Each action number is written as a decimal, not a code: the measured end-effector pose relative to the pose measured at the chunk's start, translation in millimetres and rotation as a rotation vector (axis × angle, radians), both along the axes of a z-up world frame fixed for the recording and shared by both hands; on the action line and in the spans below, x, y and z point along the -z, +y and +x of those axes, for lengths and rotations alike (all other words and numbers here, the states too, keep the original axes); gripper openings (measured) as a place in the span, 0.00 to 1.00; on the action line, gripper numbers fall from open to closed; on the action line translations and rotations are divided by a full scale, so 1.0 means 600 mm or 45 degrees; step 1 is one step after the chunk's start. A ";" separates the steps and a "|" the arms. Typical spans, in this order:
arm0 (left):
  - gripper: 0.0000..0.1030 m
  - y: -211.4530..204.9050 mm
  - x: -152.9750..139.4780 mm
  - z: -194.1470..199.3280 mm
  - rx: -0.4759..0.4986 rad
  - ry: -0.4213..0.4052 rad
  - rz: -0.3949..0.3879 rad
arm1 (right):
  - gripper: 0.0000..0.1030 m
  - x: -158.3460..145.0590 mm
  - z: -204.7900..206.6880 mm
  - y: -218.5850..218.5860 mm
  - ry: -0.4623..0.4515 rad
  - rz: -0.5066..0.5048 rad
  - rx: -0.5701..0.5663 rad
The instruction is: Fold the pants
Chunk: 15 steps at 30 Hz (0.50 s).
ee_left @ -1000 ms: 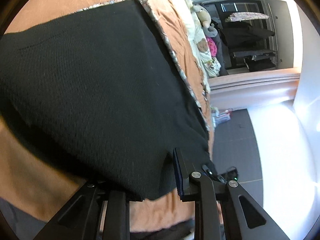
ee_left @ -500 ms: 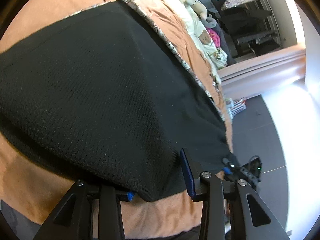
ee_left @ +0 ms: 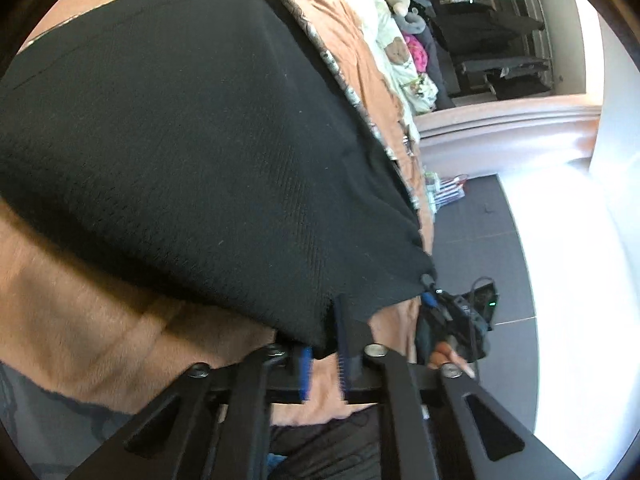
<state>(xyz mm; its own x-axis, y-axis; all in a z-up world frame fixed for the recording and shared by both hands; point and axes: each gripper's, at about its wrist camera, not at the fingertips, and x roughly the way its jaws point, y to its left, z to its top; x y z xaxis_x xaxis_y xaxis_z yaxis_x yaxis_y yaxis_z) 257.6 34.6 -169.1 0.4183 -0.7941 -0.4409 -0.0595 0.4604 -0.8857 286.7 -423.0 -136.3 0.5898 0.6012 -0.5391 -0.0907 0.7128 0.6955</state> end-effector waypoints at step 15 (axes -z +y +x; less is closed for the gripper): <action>0.43 0.093 0.013 -0.032 -0.219 0.037 -0.041 | 0.16 0.004 0.003 -0.005 0.043 -0.011 -0.004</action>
